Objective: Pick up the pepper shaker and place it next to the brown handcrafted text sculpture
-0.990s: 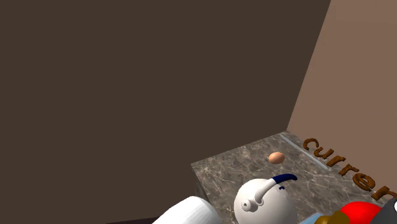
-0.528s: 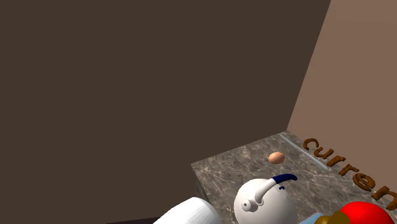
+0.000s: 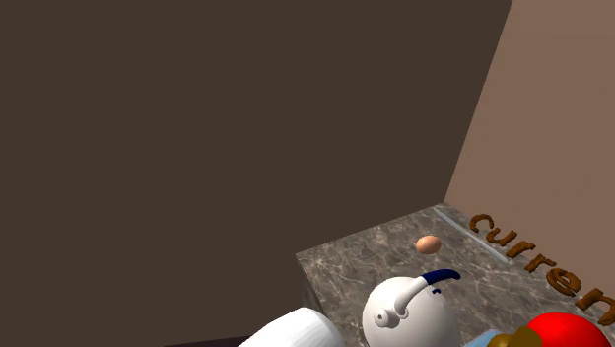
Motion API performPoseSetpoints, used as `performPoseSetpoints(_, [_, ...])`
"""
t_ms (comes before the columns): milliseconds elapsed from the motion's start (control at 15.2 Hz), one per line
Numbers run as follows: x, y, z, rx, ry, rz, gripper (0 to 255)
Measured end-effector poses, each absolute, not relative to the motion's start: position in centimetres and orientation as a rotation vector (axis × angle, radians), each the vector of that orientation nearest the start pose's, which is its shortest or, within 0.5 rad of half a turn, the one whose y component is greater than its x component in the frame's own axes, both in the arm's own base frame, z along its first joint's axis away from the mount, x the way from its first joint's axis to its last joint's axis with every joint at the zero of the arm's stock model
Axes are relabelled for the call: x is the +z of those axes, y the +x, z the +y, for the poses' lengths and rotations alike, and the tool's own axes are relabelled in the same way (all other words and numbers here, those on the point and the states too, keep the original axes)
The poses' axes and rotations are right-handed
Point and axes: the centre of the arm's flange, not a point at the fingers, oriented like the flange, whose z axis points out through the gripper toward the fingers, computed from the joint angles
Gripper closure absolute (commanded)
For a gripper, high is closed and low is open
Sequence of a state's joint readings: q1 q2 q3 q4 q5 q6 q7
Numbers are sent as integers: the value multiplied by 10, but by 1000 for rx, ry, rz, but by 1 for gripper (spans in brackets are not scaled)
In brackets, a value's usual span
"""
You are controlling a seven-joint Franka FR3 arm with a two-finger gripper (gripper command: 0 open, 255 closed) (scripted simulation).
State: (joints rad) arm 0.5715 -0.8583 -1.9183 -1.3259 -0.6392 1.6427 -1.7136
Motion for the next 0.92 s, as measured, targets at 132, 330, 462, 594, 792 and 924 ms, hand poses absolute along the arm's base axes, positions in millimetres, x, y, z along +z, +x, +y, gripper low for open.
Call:
performPoseSetpoints(132, [424,-142,-679,-243,-3079,-448,255])
performPoseSetpoints(330, [409,-141,-680,-243,-3079,-447,255])
performPoseSetpoints(462, [406,-142,-679,-243,-3079,-448,255])
performPoseSetpoints(594, [405,-143,-679,-243,-3079,-448,255])
performPoseSetpoints(792, [405,-143,-679,-243,-3079,-448,0])
performPoseSetpoints(924, [405,-143,-679,-243,-3079,-448,0])
